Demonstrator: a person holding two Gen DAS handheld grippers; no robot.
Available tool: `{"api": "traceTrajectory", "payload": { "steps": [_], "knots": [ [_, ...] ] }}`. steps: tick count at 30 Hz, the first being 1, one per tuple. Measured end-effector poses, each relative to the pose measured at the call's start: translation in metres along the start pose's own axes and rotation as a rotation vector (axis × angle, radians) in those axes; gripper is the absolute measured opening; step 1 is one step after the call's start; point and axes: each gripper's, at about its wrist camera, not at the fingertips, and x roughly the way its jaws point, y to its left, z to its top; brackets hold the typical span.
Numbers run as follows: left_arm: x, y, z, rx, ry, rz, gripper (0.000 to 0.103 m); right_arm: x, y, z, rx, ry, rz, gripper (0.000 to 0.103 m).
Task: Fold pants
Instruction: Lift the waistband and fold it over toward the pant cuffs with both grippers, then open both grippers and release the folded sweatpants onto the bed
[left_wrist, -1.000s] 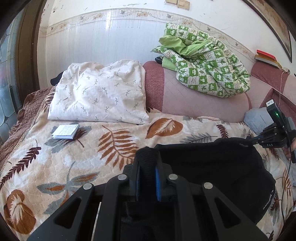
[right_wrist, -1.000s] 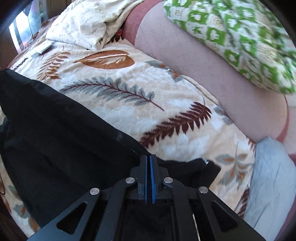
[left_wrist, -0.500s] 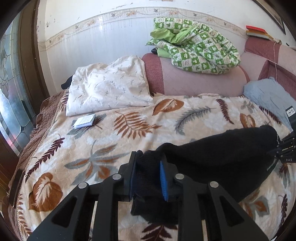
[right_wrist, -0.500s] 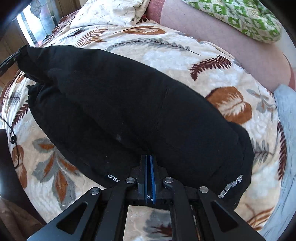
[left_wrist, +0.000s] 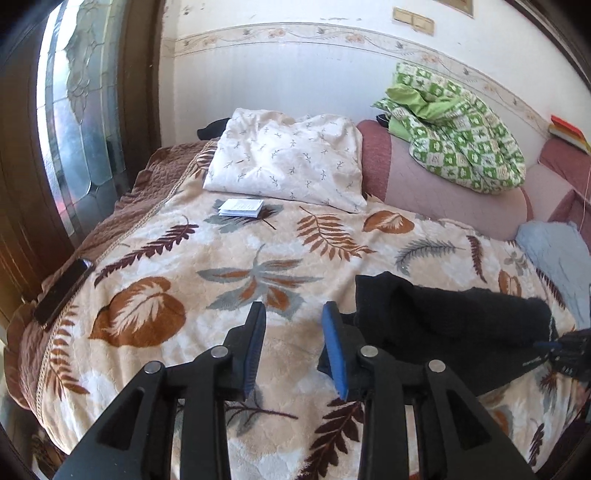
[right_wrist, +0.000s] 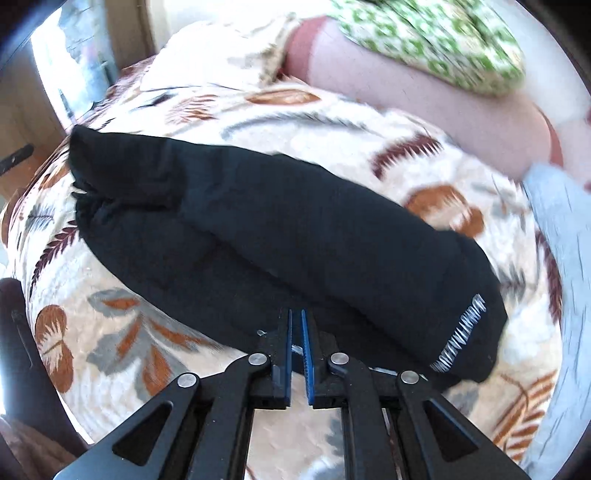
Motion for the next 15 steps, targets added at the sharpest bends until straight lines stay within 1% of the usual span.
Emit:
{"api": "traceTrajectory", "payload": {
  "steps": [2, 3, 4, 6, 8, 9, 11, 13, 14, 15],
  "knots": [
    [-0.004, 0.004, -0.003, -0.064, -0.004, -0.035, 0.032, 0.009, 0.020, 0.009, -0.056, -0.014, 0.000, 0.035],
    [-0.006, 0.004, -0.005, -0.084, -0.006, -0.049, 0.033, 0.015, 0.031, 0.016, -0.091, -0.025, -0.011, 0.068],
    [-0.008, 0.003, -0.007, -0.100, -0.009, -0.059, 0.035, 0.020, 0.042, 0.023, -0.124, -0.053, -0.013, 0.082],
    [-0.009, 0.000, -0.011, -0.119, -0.010, -0.071, 0.037, 0.030, 0.059, 0.034, -0.182, -0.087, -0.032, 0.081],
    [-0.008, -0.003, -0.015, -0.136, 0.004, -0.086, 0.038, 0.042, 0.074, 0.047, -0.249, -0.091, -0.061, 0.079],
    [-0.008, -0.003, -0.018, -0.142, 0.011, -0.094, 0.038, 0.051, 0.083, 0.052, -0.290, -0.085, -0.075, 0.076],
    [-0.008, -0.006, -0.024, -0.148, 0.023, -0.098, 0.038, 0.067, 0.096, 0.058, -0.362, -0.056, -0.108, 0.061],
    [-0.008, -0.008, -0.028, -0.147, 0.029, -0.096, 0.038, 0.082, 0.104, 0.057, -0.424, -0.011, -0.167, 0.005],
    [-0.009, -0.009, -0.030, -0.146, 0.030, -0.095, 0.038, 0.082, 0.104, 0.057, -0.425, -0.005, -0.171, 0.004],
    [-0.009, -0.010, -0.032, -0.143, 0.030, -0.093, 0.038, 0.077, 0.104, 0.057, -0.411, -0.018, -0.162, 0.004]
  ]
}}
